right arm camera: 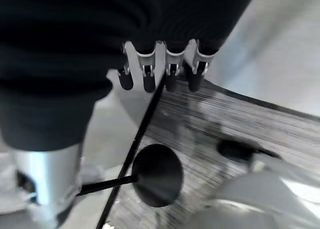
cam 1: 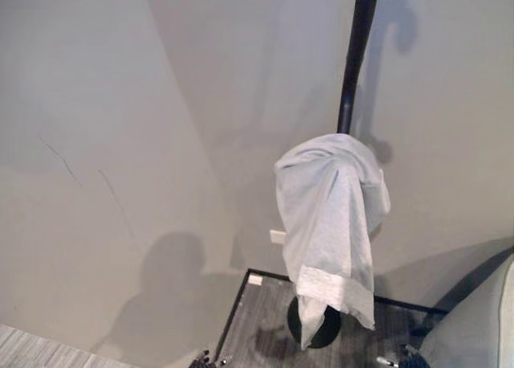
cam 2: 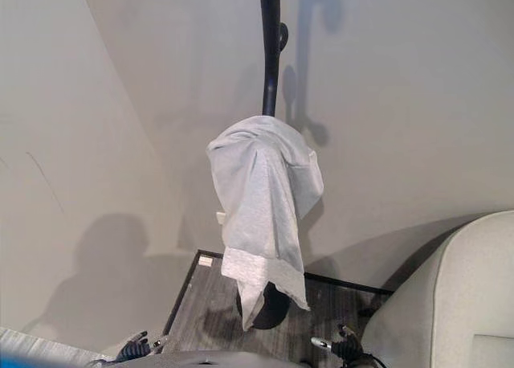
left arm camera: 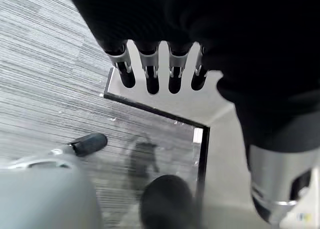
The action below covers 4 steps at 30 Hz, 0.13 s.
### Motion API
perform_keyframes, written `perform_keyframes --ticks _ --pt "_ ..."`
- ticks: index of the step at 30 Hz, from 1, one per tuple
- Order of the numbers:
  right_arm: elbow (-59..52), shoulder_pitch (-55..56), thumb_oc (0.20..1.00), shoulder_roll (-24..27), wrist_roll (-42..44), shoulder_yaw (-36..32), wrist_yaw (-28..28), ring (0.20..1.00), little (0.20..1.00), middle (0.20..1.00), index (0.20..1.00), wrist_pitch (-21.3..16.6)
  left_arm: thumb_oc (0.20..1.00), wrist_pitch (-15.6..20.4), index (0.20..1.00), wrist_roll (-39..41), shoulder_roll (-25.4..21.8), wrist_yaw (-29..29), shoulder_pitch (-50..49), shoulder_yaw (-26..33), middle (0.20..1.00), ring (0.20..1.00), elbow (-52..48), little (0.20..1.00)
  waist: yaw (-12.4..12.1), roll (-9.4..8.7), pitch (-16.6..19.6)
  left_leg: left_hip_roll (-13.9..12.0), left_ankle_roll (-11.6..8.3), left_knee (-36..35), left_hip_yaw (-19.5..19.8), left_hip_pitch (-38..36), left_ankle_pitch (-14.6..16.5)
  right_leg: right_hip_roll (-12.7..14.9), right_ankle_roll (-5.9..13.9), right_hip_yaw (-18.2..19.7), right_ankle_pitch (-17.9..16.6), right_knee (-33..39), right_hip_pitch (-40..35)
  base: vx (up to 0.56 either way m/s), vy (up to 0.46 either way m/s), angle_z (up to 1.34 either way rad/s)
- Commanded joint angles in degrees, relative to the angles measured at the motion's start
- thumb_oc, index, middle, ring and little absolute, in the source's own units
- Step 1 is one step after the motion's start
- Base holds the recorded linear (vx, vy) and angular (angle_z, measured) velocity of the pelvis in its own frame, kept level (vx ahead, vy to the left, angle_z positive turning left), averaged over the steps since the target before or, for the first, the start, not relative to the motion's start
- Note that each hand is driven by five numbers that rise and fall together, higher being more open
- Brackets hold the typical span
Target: Hang the clothes on the sofa on the clothes rack.
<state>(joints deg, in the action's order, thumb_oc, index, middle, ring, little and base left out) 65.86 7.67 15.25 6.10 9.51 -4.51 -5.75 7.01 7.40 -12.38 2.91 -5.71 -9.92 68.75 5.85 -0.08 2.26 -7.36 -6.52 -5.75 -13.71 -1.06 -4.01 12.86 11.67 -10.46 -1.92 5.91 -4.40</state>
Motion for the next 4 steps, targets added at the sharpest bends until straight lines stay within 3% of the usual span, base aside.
perform_keyframes --ticks 1,4 --pt "3.3 -4.8 1.0 -1.1 4.1 -0.7 1.3 1.0 1.0 1.0 1.0 -0.1 1.0 1.1 1.0 -4.8 -0.7 -1.3 6.0 0.8 1.0 1.0 2.3 1.0 -0.6 -1.36 -2.3 0.3 -0.1 0.8 -2.9 -6.5 6.9 1.7 1.19 -2.4 -1.7 -0.9 1.3 0.04 0.006 0.01" --pt "5.4 -5.1 1.0 -1.2 3.5 -0.5 2.0 1.0 1.0 1.0 1.0 0.5 1.0 0.7 1.0 -5.8 -0.1 -2.5 5.9 -0.1 1.0 1.0 3.9 1.0 -0.5 -1.24 -2.1 0.3 -0.1 0.8 -3.0 -7.0 7.1 1.7 1.14 -2.6 -1.6 -0.9 0.8 0.04 0.0 0.0"
